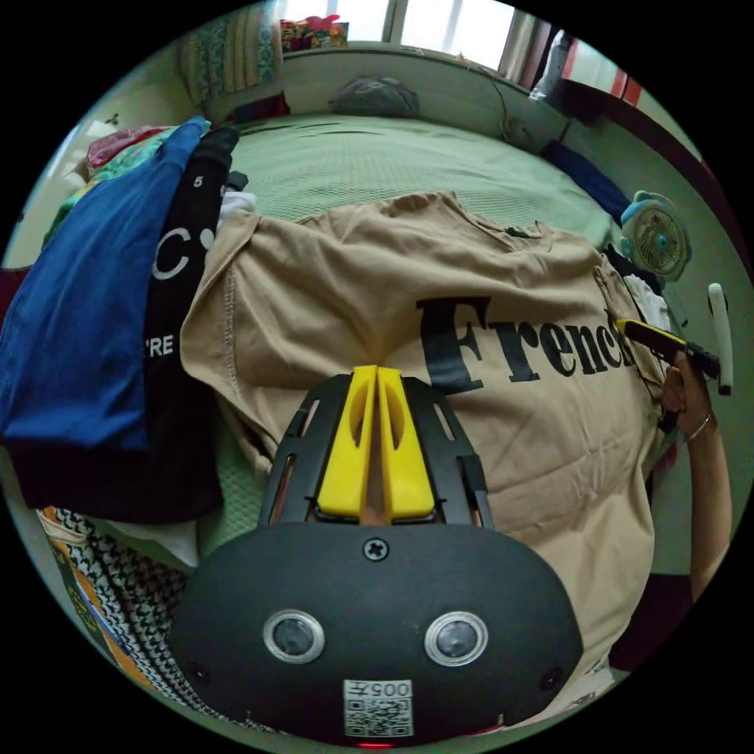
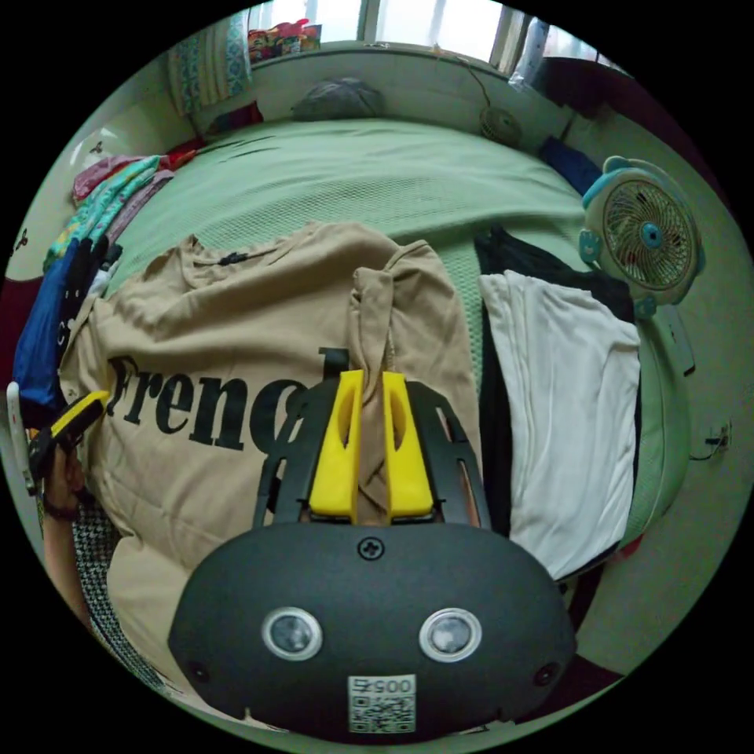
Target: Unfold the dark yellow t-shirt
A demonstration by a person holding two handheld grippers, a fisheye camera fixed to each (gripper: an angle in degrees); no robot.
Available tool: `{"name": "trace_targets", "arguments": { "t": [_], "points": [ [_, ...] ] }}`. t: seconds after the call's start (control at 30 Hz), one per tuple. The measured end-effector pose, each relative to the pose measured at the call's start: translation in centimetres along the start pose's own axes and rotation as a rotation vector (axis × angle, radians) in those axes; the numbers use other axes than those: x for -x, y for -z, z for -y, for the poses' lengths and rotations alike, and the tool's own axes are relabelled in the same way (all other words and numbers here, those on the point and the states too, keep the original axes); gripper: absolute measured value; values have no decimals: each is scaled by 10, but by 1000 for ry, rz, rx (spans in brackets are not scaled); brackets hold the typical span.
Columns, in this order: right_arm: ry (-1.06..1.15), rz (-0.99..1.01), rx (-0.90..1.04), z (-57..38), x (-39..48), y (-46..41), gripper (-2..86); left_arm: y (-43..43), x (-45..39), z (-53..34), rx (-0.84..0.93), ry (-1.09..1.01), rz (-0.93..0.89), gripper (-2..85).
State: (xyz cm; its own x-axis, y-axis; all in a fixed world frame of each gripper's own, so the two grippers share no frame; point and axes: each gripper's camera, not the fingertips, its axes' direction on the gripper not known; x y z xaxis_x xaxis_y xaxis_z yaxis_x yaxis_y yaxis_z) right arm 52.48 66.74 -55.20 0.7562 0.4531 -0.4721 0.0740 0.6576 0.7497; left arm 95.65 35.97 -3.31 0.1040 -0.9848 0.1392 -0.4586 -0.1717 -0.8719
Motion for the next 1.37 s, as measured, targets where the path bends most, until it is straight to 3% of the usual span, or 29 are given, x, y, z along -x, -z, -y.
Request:
{"name": "trace_targets", "arguments": {
  "t": [0.23, 0.47, 0.6, 0.8, 0.97, 1.17, 1.37],
  "points": [
    [-255, 212, -81, -1, -80, 43, -15, 2, -3, -19, 34, -9, -58, -6],
    [-567, 174, -59, -50, -179, 53, -10, 8, -20, -42, 35, 4, -24, -7],
    [-577, 178, -60, -85, -176, 62, -10, 17, -32, -58, 49, 16, -14, -7],
    [-348, 154, -90, -141, -81, 97, -7, 68, -69, -108, -36, -9, -132, -7],
    [-84, 307, -41, -209, 48, 111, 12, 100, -130, -175, 13, -73, -151, -7],
    [25, 226, -42, -288, 144, 121, -3, 127, -179, -246, 12, -89, -58, -7],
    [26, 131, -112, -342, 180, 123, -10, 136, -203, -277, 43, -81, -24, -7]
  ]
}}
